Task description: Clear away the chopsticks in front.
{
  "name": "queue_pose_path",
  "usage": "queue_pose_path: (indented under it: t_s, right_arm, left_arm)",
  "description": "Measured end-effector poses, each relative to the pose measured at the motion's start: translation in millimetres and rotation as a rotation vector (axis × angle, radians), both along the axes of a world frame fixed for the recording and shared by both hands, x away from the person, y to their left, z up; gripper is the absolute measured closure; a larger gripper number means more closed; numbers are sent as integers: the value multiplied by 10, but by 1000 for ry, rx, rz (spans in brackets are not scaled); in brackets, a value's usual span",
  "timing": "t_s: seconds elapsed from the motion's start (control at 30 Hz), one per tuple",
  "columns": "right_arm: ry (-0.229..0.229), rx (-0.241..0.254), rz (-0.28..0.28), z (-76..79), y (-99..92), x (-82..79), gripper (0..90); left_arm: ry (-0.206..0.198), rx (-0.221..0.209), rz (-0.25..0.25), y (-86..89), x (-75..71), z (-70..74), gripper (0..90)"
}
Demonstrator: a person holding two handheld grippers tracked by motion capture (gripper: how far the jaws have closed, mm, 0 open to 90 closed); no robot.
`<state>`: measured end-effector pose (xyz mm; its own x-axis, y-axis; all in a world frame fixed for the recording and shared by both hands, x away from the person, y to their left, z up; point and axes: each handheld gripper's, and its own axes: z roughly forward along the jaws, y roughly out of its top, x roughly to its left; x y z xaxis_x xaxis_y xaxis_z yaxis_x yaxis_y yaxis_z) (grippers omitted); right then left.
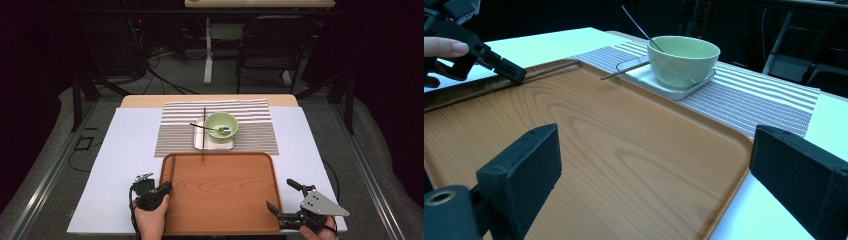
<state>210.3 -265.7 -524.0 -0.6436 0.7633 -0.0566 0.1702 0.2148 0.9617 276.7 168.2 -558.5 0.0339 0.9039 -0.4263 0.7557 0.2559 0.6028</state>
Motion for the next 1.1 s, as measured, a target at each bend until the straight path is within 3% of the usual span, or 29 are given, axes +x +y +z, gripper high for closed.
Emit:
queue_pose_path:
  t_s: [0.33,0.57,0.67,0.73,0.9,1.03,1.1]
  right_arm:
    - [3,2,5,1,5,-4,66]
    - [-2,-2,5,1,-1,-1,66]
    - [-2,-3,5,1,0,0,66]
    - [3,1,6,1,5,-5,66]
    - [2,-1,6,0,5,-4,66]
    - [2,-1,9,0,5,-4,67]
    - [1,-3,11,0,6,-5,67]
  left_arm:
    - [-4,-25,8,20,-13,0,810]
    - [-50,-51,-6,33,-57,70,614]
    - [-69,-61,-27,39,-66,143,534]
    - [-87,-41,-60,34,-61,179,496]
    - [-60,-72,-131,27,-23,267,449]
    - [-76,-48,-168,13,11,332,445]
    - [-110,-27,-178,27,30,362,442]
